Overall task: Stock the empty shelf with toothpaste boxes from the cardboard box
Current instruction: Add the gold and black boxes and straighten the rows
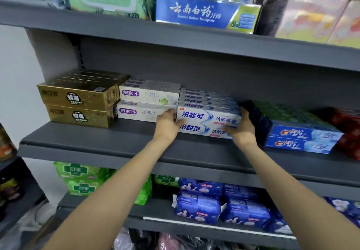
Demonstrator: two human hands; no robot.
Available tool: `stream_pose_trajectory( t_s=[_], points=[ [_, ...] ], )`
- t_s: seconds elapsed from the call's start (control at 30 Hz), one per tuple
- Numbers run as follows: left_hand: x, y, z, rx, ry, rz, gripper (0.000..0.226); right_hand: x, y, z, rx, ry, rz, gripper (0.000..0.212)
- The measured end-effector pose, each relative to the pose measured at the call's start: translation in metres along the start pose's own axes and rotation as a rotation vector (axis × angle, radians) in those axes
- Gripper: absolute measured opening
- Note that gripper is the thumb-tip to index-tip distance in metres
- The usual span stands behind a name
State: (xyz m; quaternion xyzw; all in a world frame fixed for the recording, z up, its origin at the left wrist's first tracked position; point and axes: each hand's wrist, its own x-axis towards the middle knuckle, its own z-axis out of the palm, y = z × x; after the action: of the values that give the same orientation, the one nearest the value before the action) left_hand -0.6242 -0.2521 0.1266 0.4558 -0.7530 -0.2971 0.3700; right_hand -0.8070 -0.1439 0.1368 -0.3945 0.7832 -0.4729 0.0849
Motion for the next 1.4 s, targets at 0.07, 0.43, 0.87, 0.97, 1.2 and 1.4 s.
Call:
stream_pose_trajectory(
  t_s=[0.07, 0.43, 0.87, 0.97, 1.2, 1.4],
  points=[
    [0.001, 0.001, 0.000, 0.031, -0.010, -0.015, 0.026, 0.000, -0.002, 0.002, -0.042, -0.008, 0.007, 0.091],
    [-0.003, -0.003, -0.005, 0.515, 0.137, 0.544, 0.078, 0.002, -0.013, 0.008, -0.658, 0.049, -0.248, 0.082],
    [0.012, 0.036, 0.007, 0.787, -0.124, 0.351, 0.068, 0.000, -0.018, 0.005, -0.752, -0.068, -0.329, 0.075],
    [0.002, 0.049, 0.019, 0.724, -0.051, 0.404, 0.055, -0.005, -0.012, -0.006, -0.457, 0.000, -0.354, 0.069],
    [-0.037, 0.105, 0.062, 0.397, -0.022, 0.681, 0.028, -0.017, 0.029, -0.072, -0.356, 0.027, -0.366, 0.053],
    [-0.041, 0.168, 0.112, 0.263, -0.229, 0.567, 0.027, 0.007, 0.081, -0.154, -0.368, 0.089, -0.263, 0.034]
  ],
)
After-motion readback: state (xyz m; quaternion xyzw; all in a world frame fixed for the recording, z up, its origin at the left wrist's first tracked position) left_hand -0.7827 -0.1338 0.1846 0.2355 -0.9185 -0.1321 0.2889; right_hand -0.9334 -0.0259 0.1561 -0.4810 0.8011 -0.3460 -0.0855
